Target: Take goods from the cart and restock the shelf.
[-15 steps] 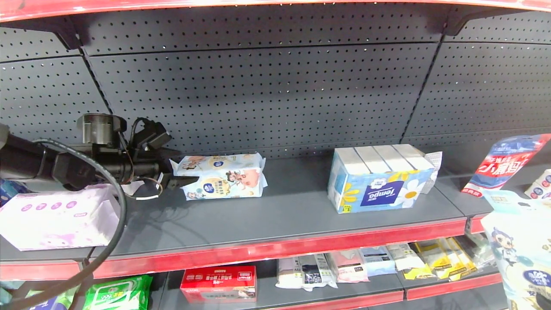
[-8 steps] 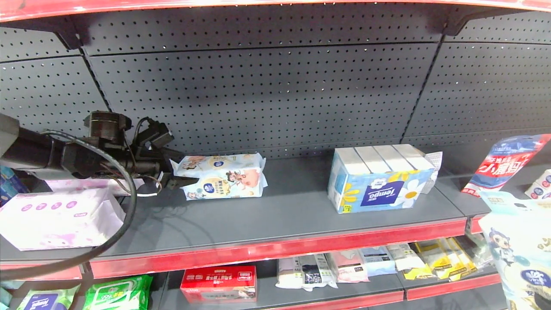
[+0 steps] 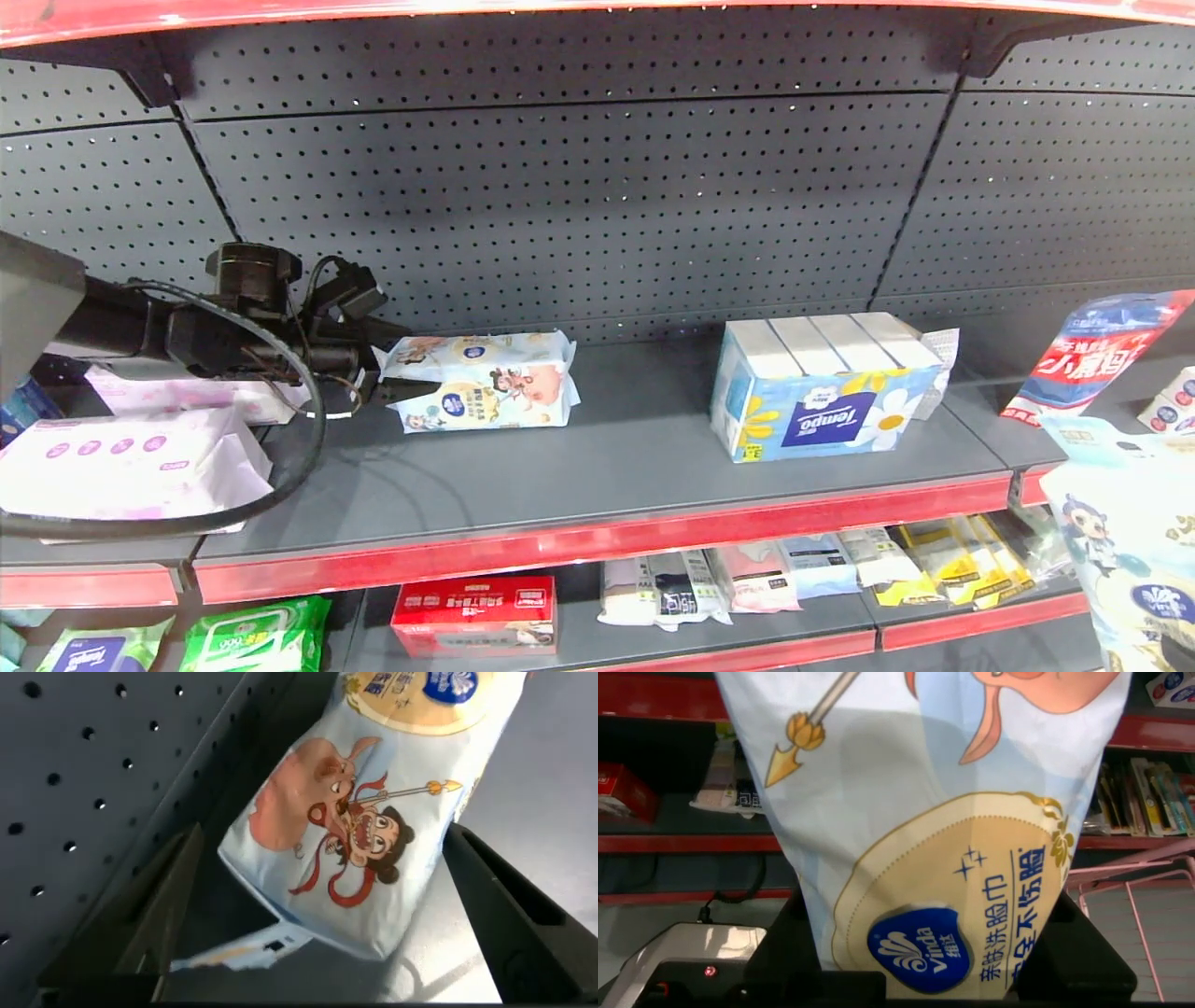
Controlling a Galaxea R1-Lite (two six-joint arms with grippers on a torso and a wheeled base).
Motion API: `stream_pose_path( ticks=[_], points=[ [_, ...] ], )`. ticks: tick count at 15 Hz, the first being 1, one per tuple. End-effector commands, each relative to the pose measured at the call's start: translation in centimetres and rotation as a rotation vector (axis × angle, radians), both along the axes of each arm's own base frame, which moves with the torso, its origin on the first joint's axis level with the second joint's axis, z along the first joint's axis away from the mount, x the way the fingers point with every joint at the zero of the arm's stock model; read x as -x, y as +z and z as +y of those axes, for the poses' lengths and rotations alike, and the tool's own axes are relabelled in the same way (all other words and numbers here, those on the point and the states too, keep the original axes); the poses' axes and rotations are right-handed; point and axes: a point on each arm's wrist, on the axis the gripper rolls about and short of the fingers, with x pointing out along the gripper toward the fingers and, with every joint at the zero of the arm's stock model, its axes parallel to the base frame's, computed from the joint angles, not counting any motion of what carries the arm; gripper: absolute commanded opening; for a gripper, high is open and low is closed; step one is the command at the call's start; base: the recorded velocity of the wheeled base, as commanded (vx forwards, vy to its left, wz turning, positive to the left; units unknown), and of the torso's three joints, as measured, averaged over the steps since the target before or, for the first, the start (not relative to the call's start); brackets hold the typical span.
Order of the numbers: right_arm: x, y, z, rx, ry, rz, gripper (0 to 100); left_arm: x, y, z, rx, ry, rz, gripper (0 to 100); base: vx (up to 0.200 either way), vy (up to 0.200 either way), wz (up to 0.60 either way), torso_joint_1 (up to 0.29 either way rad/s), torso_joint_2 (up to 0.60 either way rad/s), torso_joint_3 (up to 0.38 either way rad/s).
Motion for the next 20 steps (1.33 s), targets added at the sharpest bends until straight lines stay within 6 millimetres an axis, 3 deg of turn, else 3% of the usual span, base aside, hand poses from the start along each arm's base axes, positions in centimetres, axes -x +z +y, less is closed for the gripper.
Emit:
stream_pose_path(
  ticks=[1,20],
  points=[
    [0.0,0.0,0.0,0.003,-0.001,0.000,0,-0.3,-0.5,-0.2,0.000,-0.005,0.012,100,0.000,0.000,0.00,0.000,0.00,0.000],
    [0.4,-0.2,-0.1,0.025,-0.015,0.012,0,-1.4,-1.9,-1.6,0.015,-0.054,0.068,100,0.000,0.000,0.00,0.000,0.00,0.000]
  ],
)
